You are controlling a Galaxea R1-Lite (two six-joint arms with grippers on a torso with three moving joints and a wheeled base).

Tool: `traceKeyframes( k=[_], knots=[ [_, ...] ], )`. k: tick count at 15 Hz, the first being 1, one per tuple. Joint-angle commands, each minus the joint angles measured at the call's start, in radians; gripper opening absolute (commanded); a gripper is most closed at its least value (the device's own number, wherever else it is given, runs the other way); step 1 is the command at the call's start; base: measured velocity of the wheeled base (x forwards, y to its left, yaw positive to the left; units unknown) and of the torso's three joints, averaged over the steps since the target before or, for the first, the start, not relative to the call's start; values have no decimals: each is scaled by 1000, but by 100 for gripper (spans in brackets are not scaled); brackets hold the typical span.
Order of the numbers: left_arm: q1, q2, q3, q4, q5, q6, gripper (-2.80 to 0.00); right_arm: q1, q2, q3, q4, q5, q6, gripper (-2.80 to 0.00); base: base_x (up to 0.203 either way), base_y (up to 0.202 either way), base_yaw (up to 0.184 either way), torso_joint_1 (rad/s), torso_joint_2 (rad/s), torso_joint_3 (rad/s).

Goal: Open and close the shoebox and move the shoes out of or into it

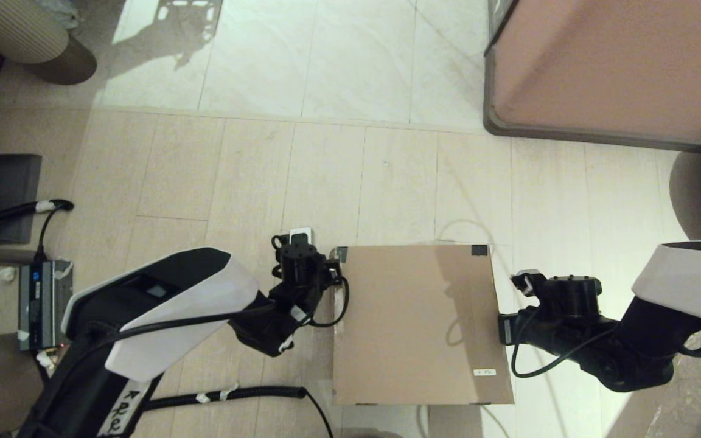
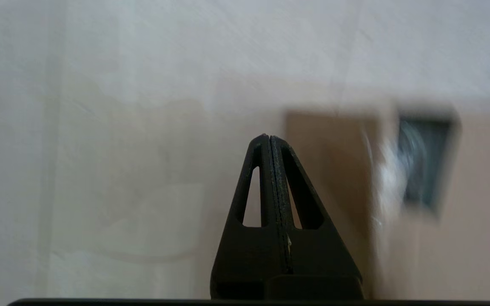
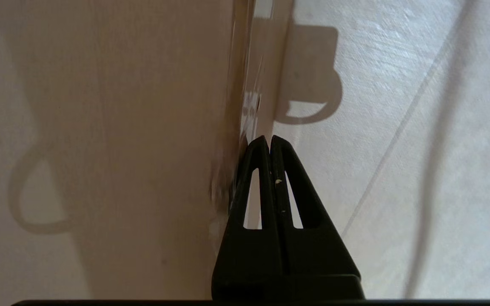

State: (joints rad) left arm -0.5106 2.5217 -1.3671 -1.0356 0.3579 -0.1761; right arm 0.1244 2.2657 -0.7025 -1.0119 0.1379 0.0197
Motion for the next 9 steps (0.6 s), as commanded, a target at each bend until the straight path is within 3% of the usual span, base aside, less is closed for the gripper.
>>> traceKeyframes(
  k=[1,6,9],
  knots=[
    [52,-17,-28,-6,3,13,-280,39,0,-50,24,4,1,-280,0,0,0,0,0,0],
    [144,-64,-5,20,5,23,-280,73,-15,-19,29,3,10,-280,0,0,0,0,0,0],
    [151,-136,127,56,6,21,-280,32,-66,63,21,3,7,-280,0,0,0,0,0,0]
  ],
)
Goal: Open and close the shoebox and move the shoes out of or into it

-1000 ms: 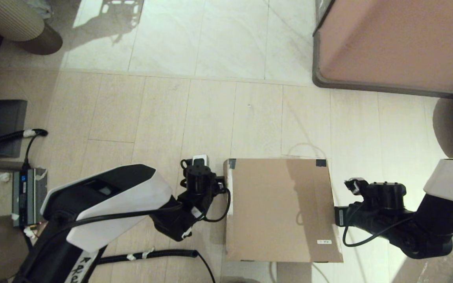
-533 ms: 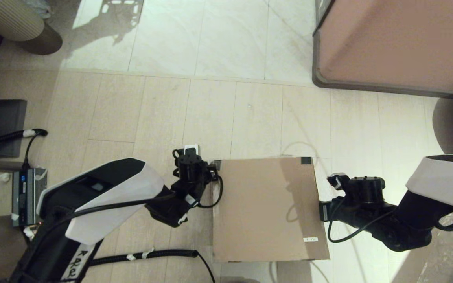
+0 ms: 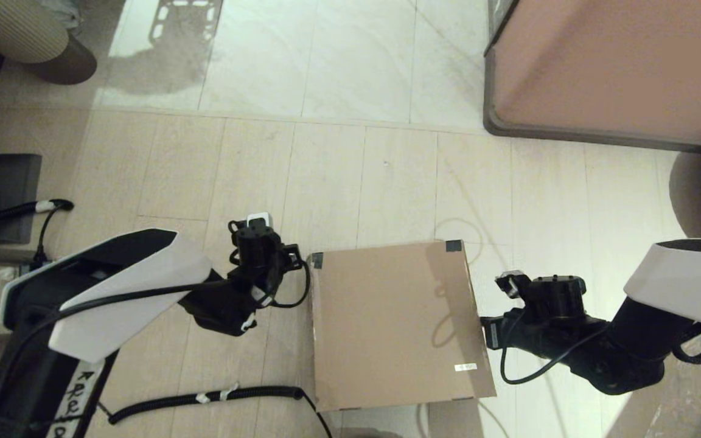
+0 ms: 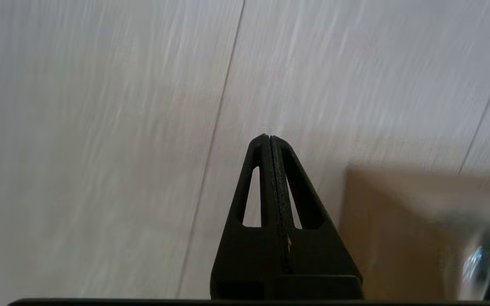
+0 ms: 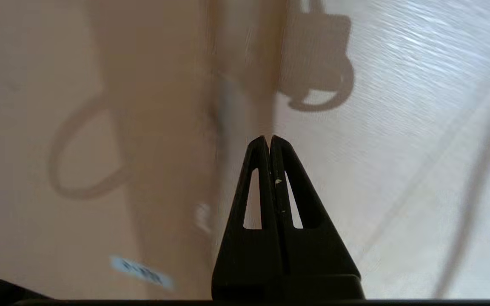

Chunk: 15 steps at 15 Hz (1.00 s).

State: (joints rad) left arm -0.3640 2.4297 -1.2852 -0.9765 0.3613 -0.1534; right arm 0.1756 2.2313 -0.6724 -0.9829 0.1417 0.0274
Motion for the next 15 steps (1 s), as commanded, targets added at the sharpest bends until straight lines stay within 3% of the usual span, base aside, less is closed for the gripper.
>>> traceKeyframes(
  k=[1,3,5,8,12,15],
  knots=[
    [3,-71,117,4,2,-3,-280,-29,-33,49,-27,0,-4,-280,0,0,0,0,0,0],
    [-2,-112,250,10,2,-8,-280,-31,-33,77,-59,0,-6,-280,0,0,0,0,0,0],
    [-5,-110,305,6,2,-14,-280,-31,-33,91,-69,0,-3,-280,0,0,0,0,0,0],
    [-66,-101,283,37,-21,-59,-280,-33,-45,100,-71,-1,-1,-280,0,0,0,0,0,0],
    [-158,-136,245,253,-94,-166,-280,-45,-46,94,-71,-1,-6,-280,0,0,0,0,0,0],
    [-163,-77,146,288,-90,-175,-280,-45,-45,93,-70,-1,-6,-280,0,0,0,0,0,0]
  ],
)
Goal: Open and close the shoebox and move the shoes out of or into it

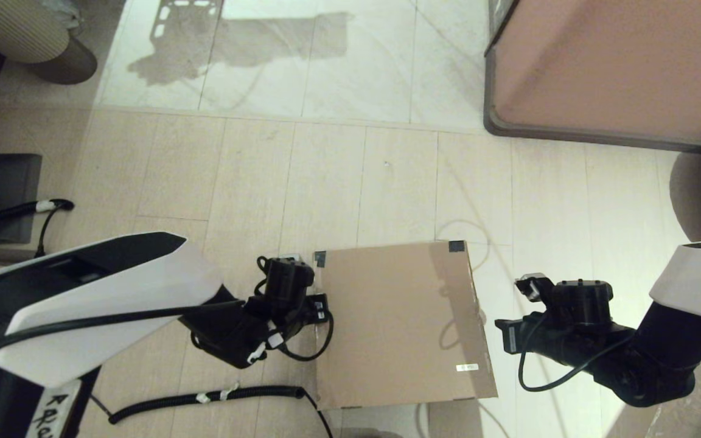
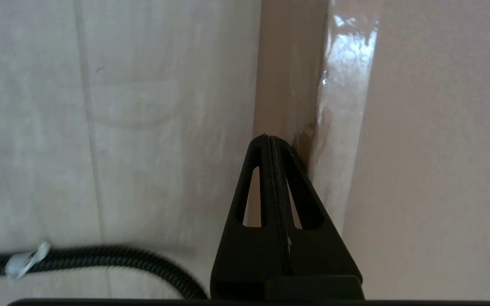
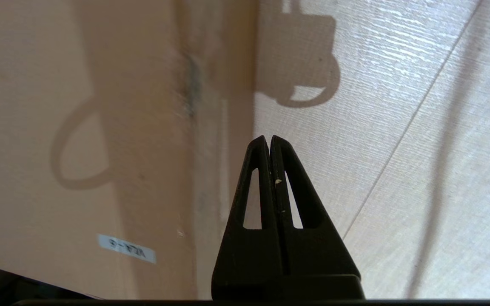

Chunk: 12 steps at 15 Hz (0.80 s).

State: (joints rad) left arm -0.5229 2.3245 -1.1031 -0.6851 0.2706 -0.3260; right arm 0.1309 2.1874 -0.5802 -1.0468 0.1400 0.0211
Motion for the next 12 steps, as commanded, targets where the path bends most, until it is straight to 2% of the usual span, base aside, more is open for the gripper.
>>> traceKeyframes(
  k=[1,6,9,12],
  knots=[
    [-5,46,-79,12,2,-2,-280,-3,-2,7,-7,1,2,-280,0,0,0,0,0,0],
    [-1,127,-352,100,8,-3,-280,-46,-30,57,-7,1,-1,-280,0,0,0,0,0,0],
    [16,77,-316,112,44,-4,-280,-81,-52,120,-7,2,-3,-280,0,0,0,0,0,0],
    [24,16,-165,108,50,-5,-280,-80,-48,144,-7,2,-1,-280,0,0,0,0,0,0]
  ],
)
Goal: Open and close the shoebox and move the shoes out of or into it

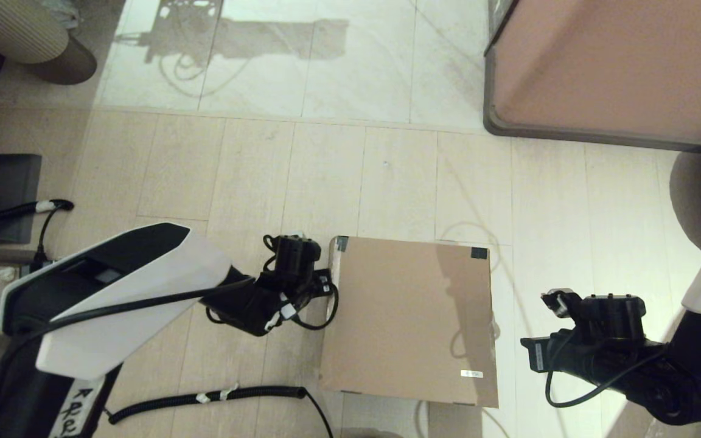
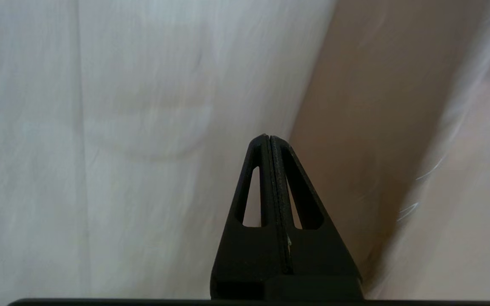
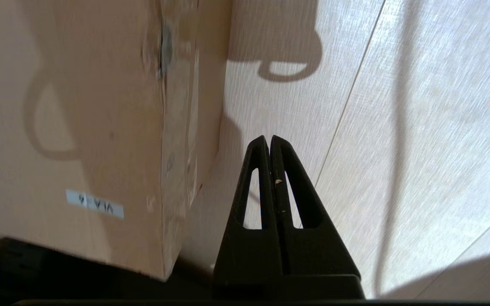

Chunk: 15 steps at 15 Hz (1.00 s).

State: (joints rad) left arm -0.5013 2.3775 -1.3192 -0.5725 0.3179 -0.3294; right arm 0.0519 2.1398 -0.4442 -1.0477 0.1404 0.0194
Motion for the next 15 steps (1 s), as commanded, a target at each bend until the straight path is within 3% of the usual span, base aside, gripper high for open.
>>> traceKeyframes(
  k=[1,3,6,10,15],
  knots=[
    [0,-53,105,-9,4,-5,-280,1,4,1,-6,1,2,-280,0,0,0,0,0,0],
    [-21,-77,193,-24,10,-20,-280,9,23,-9,-8,1,3,-280,0,0,0,0,0,0],
    [-75,-80,235,-38,24,-84,-280,33,52,-17,-21,-4,3,-280,0,0,0,0,0,0],
    [-95,-66,206,-38,24,-85,-280,68,151,-51,-141,-30,0,-280,0,0,0,0,0,0],
    [-97,-48,202,-40,24,-86,-280,109,171,-111,-141,-54,-1,-280,0,0,0,0,0,0]
  ],
)
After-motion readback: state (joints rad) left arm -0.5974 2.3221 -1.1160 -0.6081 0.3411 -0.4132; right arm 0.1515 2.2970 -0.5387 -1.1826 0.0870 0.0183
